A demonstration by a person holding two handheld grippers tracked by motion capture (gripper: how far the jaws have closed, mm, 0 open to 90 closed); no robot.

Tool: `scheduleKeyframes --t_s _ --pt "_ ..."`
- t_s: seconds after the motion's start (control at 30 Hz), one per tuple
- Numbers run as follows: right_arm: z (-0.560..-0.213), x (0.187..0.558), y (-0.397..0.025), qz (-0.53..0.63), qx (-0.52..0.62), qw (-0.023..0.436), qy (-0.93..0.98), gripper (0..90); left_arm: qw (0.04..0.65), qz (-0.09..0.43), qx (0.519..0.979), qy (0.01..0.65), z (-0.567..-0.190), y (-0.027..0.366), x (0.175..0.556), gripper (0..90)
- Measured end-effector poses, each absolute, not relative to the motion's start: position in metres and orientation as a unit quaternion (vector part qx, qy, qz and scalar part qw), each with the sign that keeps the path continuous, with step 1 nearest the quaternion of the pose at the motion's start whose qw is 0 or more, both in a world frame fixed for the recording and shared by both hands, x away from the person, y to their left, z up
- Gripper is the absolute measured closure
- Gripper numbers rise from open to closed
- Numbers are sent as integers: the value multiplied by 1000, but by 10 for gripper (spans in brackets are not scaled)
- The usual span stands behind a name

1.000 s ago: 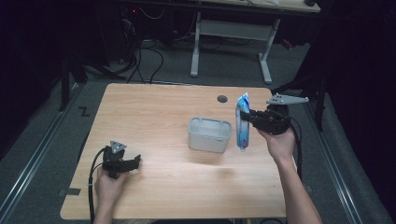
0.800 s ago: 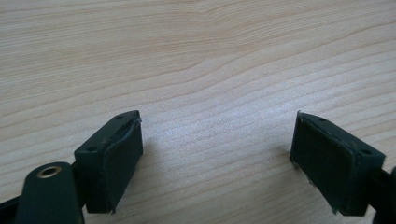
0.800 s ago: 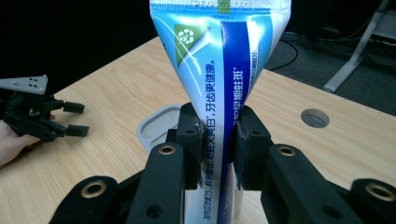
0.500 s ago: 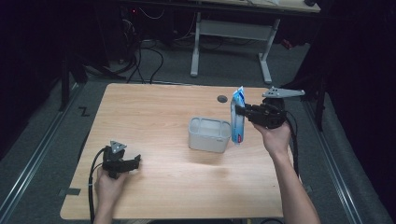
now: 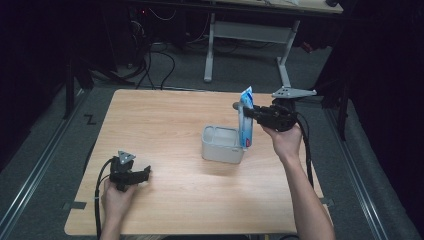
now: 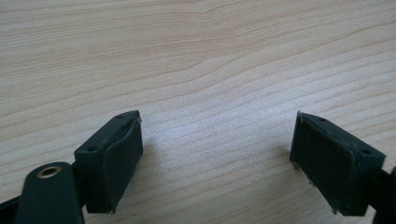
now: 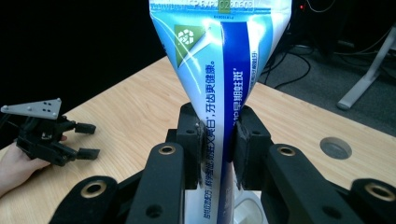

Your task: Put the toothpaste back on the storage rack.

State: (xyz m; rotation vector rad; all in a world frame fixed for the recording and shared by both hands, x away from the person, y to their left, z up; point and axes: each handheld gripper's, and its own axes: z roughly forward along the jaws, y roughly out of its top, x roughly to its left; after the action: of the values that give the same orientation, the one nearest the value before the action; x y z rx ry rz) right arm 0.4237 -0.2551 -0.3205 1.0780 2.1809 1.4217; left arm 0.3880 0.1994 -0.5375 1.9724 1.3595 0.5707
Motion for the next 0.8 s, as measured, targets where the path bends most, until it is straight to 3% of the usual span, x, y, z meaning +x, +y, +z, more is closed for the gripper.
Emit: scheduleKeyframes --t_s 0.8 --pt "-318 437 -225 500 367 174 765 745 333 219 755 521 -537 199 388 171"
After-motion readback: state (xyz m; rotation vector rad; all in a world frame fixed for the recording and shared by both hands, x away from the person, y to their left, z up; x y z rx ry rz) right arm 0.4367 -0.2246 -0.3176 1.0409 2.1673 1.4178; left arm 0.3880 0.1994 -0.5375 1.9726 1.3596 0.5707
